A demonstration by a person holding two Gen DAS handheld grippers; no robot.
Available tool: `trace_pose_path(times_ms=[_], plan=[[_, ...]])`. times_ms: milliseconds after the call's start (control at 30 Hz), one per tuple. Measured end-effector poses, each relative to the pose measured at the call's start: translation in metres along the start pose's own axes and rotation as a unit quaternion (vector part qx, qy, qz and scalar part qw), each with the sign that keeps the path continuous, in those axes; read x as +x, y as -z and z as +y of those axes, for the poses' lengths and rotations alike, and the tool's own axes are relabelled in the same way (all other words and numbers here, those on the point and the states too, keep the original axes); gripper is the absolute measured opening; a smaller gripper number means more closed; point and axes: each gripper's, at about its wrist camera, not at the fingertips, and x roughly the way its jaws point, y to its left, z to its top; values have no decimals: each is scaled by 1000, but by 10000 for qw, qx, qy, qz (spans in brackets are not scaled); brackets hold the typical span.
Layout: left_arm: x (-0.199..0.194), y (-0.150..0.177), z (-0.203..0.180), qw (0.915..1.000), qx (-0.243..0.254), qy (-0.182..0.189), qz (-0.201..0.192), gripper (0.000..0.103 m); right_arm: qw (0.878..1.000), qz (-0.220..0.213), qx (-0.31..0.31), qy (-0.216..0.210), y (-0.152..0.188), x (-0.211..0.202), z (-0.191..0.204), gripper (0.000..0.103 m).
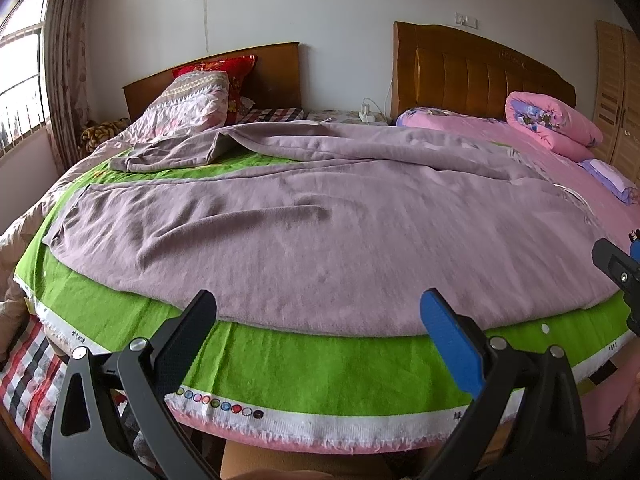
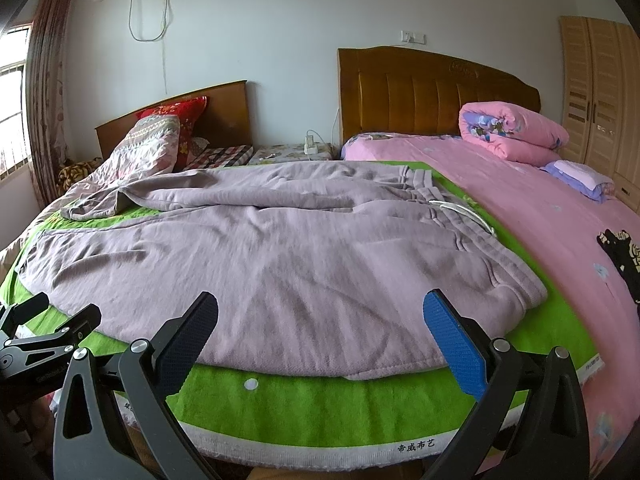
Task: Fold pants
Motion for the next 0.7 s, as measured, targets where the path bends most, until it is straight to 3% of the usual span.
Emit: trace_pose_path(times_ms=[700], plan=[[3, 0, -1, 9999, 28, 33, 99, 102, 10000, 17, 12, 2, 0, 0, 0, 99]])
